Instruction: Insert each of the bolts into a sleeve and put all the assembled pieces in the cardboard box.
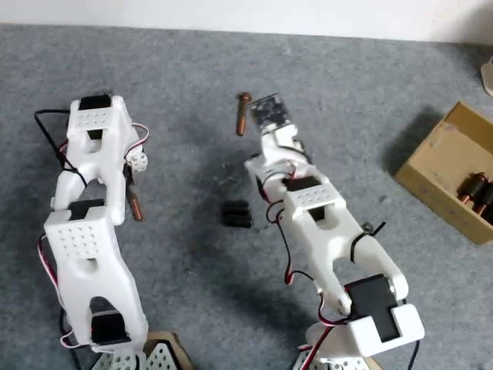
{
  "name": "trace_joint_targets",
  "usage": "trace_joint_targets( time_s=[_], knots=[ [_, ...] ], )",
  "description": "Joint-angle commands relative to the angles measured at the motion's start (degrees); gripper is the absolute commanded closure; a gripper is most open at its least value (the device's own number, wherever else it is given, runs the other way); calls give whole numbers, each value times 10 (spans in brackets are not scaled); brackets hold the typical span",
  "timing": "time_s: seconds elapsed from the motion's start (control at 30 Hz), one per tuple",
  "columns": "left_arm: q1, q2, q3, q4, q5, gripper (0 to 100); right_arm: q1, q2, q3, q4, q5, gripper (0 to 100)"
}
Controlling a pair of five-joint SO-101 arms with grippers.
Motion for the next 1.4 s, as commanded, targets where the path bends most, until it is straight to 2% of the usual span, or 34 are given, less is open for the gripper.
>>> trace_joint_targets(
  time_s=[0.0,0.23,0.4,0.77,1.03,1.37],
  knots=[
    [6,-7,-19,-6,-8,994,-22,-41,-31,21,30,721],
    [6,-10,-3,-26,-8,994,-34,-138,-30,116,40,721],
    [5,-11,-5,-25,-9,994,-63,-160,-31,182,118,721],
    [6,-11,-5,-25,-27,994,-113,-159,-26,255,307,721],
    [6,-11,-6,-25,-27,994,-132,-158,-26,369,449,721],
    [6,-11,-6,-25,-27,994,-161,-153,-16,423,521,721]
  ],
)
